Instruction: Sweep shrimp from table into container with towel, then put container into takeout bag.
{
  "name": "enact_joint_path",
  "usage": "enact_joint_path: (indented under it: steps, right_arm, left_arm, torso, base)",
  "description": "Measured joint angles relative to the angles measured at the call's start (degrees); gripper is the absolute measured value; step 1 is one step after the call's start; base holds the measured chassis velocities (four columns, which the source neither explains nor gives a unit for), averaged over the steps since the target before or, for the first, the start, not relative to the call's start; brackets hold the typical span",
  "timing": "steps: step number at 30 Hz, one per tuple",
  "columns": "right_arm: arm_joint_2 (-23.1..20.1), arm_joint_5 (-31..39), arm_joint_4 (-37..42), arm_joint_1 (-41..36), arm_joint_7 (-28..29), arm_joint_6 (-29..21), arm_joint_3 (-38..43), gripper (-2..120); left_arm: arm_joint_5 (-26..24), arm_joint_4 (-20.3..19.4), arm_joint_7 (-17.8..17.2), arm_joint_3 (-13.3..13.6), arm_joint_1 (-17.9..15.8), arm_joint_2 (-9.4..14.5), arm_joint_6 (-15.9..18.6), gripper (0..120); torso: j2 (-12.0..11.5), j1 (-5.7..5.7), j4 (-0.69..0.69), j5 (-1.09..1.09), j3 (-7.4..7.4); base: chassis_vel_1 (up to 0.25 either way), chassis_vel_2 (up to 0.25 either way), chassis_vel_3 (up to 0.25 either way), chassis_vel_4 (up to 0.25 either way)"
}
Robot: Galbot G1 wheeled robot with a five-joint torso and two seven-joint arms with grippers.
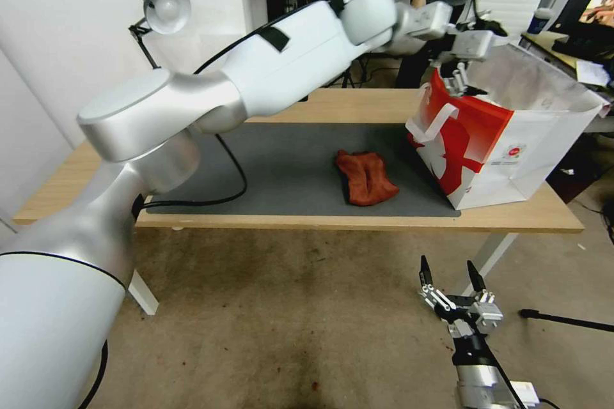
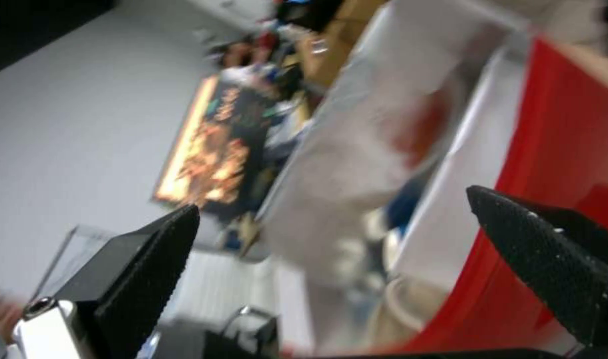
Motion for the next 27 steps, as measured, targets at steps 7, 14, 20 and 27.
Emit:
enact_joint_path:
  steps: [7,14,20,27]
  right_arm:
    - [-1.9,1.1,-2.7,3.4,0.6,-1.9,-1.0,100]
    - [-4.0,3.0,-3.5,4.0,0.9,-2.3,-1.0,100]
    - [-4.6,3.7,-3.4,4.1,1.0,-2.3,-1.3,100]
    - [-5.7,4.2,-4.1,5.9,1.3,-3.1,-3.0,100]
  left_arm:
    - [-5.9,-8.3,-13.7,-3.7,9.1,13.2,6.1,100]
    - [-14.3,-22.8,-33.1,-11.1,23.9,18.8,12.4,100]
    - [-15.2,-30.0,-46.3,-18.8,34.8,19.0,13.8,100]
    - [-14.3,-34.0,-52.9,-26.5,44.3,20.7,12.2,100]
  torso:
    - [0.0,0.01,0.04,-0.01,-0.01]
    - [0.0,-0.01,-0.03,0.03,-0.01]
    - [0.0,-0.01,-0.01,-0.01,-0.01]
    - [0.0,-0.01,-0.02,0.02,-0.01]
  base:
    - [0.000,0.000,0.000,0.000]
    - [0.000,0.000,0.000,0.000]
    - [0.000,0.000,0.000,0.000]
    - [0.000,0.000,0.000,0.000]
